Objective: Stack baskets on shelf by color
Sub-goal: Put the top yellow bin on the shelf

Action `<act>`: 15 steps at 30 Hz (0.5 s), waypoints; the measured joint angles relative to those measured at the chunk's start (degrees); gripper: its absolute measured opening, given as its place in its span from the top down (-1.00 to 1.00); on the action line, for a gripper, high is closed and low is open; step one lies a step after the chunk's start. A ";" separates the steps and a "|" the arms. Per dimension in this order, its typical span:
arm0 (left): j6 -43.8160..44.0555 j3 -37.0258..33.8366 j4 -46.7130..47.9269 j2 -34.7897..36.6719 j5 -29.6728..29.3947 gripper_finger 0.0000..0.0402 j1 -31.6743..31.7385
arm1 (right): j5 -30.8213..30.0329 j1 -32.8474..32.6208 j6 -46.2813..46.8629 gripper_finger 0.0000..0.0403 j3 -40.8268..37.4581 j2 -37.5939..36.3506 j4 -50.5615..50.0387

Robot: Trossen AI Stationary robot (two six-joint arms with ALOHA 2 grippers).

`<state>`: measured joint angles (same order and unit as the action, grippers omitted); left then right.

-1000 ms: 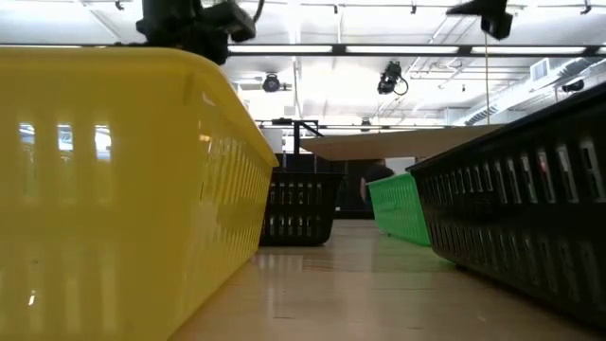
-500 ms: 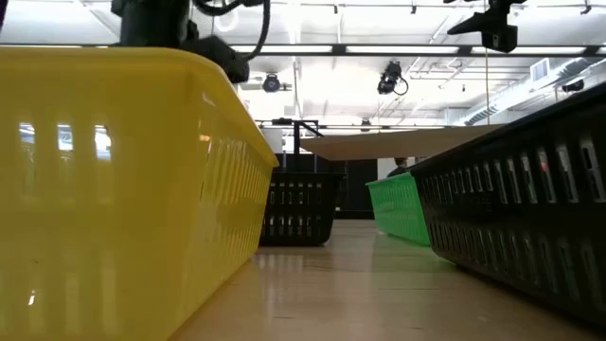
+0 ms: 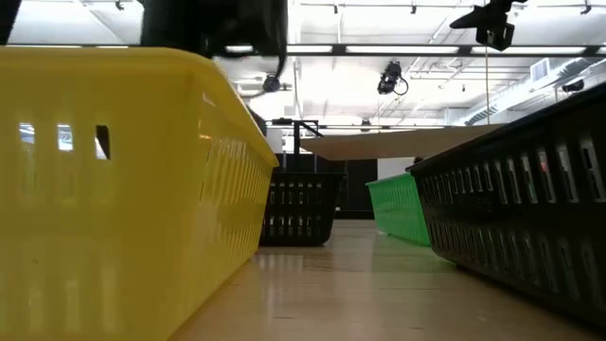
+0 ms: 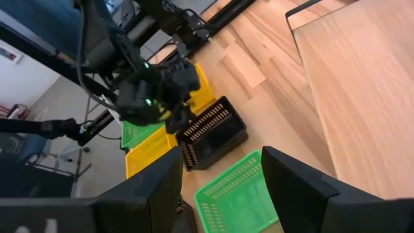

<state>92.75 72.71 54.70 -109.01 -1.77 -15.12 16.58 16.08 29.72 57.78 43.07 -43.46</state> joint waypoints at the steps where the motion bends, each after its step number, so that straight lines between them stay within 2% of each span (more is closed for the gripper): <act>1: 0.00 0.00 0.07 -0.76 1.00 0.00 0.36 | -0.03 0.02 -0.26 -0.07 0.00 0.00 -0.03; 6: -0.14 0.02 0.34 -1.33 1.70 0.38 1.59 | 0.12 0.02 -0.70 -0.07 0.00 -0.42 -0.42; 11: -5.06 0.00 1.48 -0.45 1.62 0.88 3.33 | 0.04 0.02 -1.25 -0.07 0.00 -0.74 -0.39; 15: -9.60 0.00 1.80 1.54 1.41 0.95 5.31 | -0.01 0.02 -0.79 -0.07 0.00 -0.72 -0.39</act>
<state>83.15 72.71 56.50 -107.47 -0.36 -9.81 16.57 16.10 28.94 57.78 42.35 -43.86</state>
